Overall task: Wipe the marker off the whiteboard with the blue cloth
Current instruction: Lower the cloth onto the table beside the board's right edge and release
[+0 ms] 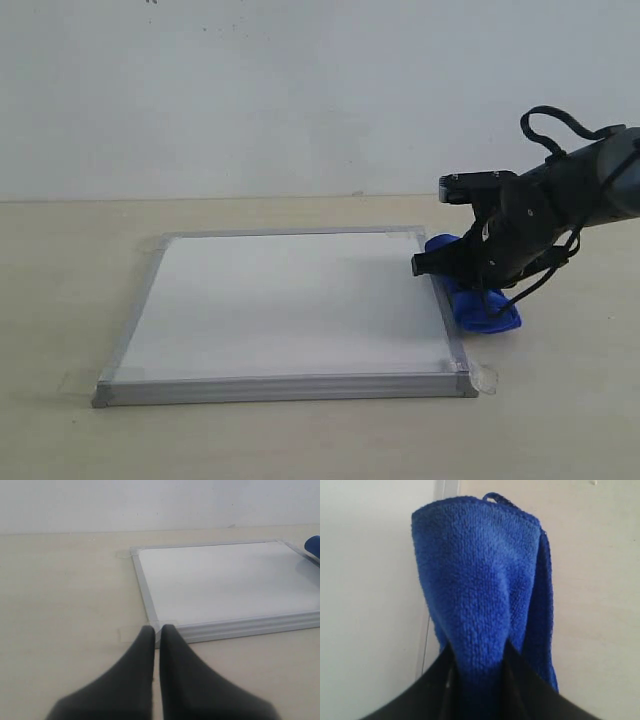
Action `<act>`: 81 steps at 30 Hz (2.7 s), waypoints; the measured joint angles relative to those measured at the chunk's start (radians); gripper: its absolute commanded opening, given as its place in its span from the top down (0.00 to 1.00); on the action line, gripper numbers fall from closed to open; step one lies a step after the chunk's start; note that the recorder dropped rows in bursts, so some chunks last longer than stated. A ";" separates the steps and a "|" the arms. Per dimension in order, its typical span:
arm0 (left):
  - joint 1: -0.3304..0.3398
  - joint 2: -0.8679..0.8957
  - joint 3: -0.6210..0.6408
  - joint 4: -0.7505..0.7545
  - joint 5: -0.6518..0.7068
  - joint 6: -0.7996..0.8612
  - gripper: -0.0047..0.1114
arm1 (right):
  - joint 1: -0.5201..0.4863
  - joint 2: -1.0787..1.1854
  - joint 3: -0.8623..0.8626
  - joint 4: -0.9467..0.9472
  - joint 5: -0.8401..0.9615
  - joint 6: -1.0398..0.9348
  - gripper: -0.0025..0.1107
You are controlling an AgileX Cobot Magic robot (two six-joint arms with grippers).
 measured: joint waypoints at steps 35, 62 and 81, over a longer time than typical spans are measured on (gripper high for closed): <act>0.000 0.000 0.000 0.000 0.000 0.000 0.93 | 0.000 0.000 0.000 -0.010 0.020 0.034 0.40; 0.000 0.000 0.000 0.000 0.000 0.000 0.93 | 0.000 -0.066 0.000 -0.026 0.017 0.035 0.98; 0.000 0.000 0.000 0.000 0.000 0.000 0.93 | 0.000 -0.065 0.000 -0.032 0.013 0.035 0.98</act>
